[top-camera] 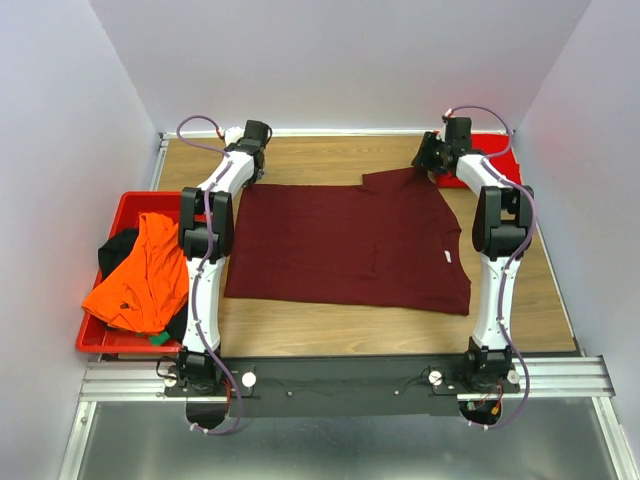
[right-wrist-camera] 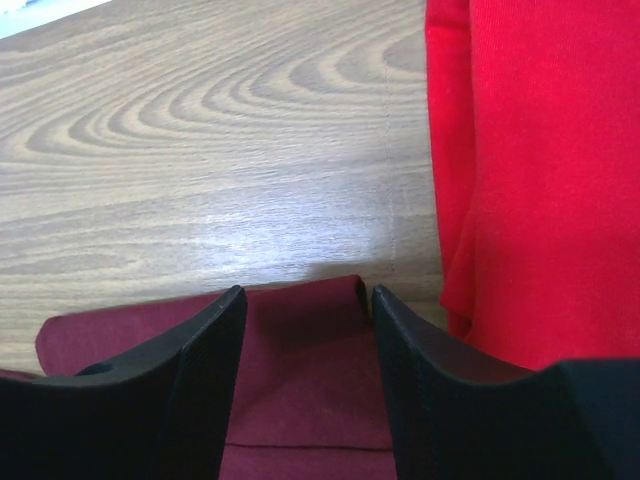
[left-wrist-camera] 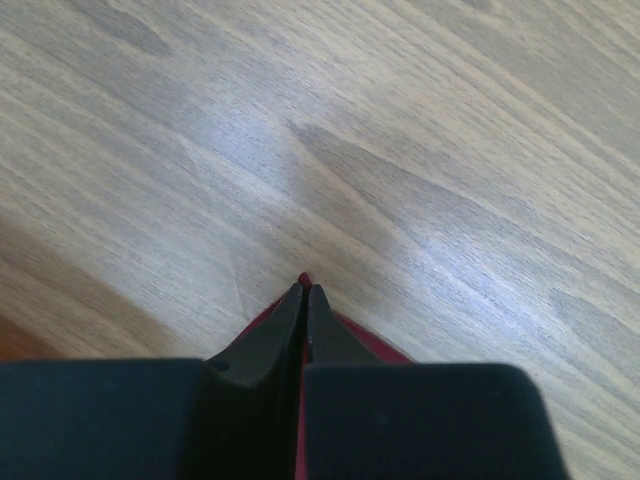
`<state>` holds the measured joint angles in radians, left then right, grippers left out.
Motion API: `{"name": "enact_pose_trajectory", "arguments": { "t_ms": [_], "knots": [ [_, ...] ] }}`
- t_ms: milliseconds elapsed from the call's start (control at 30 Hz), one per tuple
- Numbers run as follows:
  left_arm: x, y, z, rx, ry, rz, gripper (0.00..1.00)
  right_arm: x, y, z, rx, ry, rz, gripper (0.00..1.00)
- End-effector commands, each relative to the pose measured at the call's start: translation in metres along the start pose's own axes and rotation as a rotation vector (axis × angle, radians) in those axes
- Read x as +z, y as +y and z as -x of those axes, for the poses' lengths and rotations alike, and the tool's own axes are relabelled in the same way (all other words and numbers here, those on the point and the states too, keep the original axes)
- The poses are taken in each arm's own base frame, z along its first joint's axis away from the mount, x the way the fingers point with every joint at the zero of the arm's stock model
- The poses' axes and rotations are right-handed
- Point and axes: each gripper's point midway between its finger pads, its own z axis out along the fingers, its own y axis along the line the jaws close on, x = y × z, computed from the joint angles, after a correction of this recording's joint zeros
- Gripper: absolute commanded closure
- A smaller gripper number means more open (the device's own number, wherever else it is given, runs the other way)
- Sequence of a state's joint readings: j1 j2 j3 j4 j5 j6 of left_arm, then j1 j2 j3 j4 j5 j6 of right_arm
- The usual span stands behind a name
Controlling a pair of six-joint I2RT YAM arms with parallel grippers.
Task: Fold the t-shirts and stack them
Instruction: Fold the tshirt
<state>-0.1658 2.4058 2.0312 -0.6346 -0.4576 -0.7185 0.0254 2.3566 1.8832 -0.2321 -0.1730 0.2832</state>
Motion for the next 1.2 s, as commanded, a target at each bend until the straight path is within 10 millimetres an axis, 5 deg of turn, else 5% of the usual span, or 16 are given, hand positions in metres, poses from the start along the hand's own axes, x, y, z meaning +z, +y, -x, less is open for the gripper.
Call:
{"name": "enact_pose_trajectory", "arguments": {
  "t_ms": [0,200,467,1000,1167],
  "knots": [
    [0.002,-0.005,-0.006,-0.003,0.017,-0.017,0.99,0.008,0.0,-0.013,-0.001,0.034,0.006,0.45],
    [-0.002,-0.006,-0.005,-0.005,0.014,-0.03,1.0,0.009,0.002,-0.014,0.008,0.037,0.014,0.58],
    [-0.012,-0.011,0.005,-0.015,-0.009,-0.067,1.0,0.0,0.006,-0.002,0.018,0.014,0.016,1.0],
    [-0.035,-0.015,0.041,-0.036,-0.093,-0.123,1.0,-0.051,0.017,0.048,-0.007,-0.11,-0.022,0.99],
    [-0.038,-0.015,0.049,-0.033,-0.104,-0.139,1.0,-0.065,0.015,0.048,-0.016,-0.117,-0.041,0.99]
  ]
}}
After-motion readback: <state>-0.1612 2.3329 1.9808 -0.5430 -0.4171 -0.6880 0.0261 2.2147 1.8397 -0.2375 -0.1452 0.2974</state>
